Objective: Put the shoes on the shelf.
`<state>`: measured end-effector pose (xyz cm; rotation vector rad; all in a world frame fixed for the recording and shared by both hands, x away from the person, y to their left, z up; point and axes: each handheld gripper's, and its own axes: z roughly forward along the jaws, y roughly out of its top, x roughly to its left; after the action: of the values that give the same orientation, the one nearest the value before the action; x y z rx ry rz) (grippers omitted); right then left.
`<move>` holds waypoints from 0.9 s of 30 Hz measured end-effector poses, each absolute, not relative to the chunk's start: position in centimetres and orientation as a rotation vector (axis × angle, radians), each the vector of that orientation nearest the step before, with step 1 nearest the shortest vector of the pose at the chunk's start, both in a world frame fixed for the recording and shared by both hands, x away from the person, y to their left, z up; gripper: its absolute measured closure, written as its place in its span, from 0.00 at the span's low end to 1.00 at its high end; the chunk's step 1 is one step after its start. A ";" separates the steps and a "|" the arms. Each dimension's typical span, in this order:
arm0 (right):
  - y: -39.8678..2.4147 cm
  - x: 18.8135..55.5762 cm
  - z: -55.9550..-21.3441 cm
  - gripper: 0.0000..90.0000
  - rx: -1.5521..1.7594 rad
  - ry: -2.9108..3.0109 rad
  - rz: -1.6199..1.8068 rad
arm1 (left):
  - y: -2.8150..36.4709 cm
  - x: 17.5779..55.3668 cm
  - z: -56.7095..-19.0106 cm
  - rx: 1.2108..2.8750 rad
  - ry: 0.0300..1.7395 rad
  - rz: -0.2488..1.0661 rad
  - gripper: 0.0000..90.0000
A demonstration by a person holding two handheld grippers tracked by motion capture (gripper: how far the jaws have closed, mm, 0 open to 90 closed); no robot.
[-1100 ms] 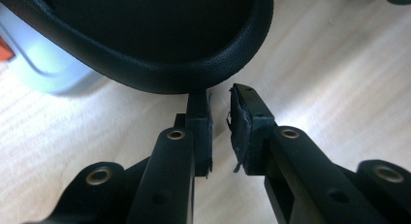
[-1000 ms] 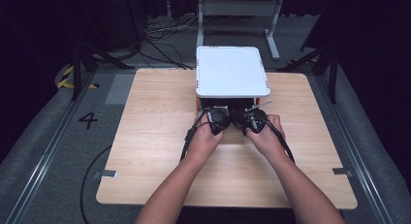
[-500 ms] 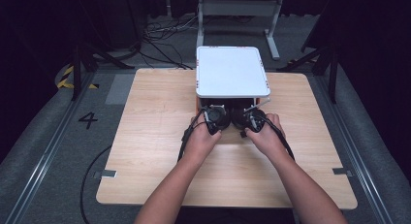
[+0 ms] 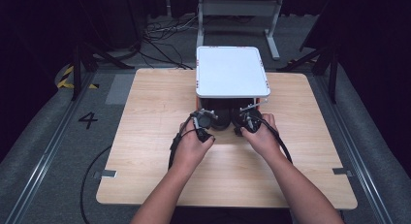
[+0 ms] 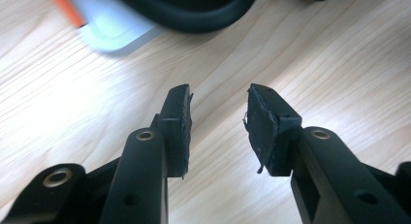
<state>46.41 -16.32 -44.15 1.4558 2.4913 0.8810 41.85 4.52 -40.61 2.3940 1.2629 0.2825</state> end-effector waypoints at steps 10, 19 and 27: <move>-18.8 43.7 -40.4 0.84 1.378 2.432 0.968 | 9.8 39.6 -39.1 2.356 1.257 0.308 0.56; -25.2 41.6 -37.1 0.49 1.284 2.342 1.058 | 13.6 38.3 -37.9 2.347 1.137 0.303 0.31; -30.0 40.5 -36.6 0.38 1.283 2.297 1.035 | 18.1 37.6 -37.3 2.327 1.121 0.346 0.23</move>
<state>40.54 -29.97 -36.62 1.2833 2.2969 1.0349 37.55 18.11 -37.32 2.3275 1.1208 0.3458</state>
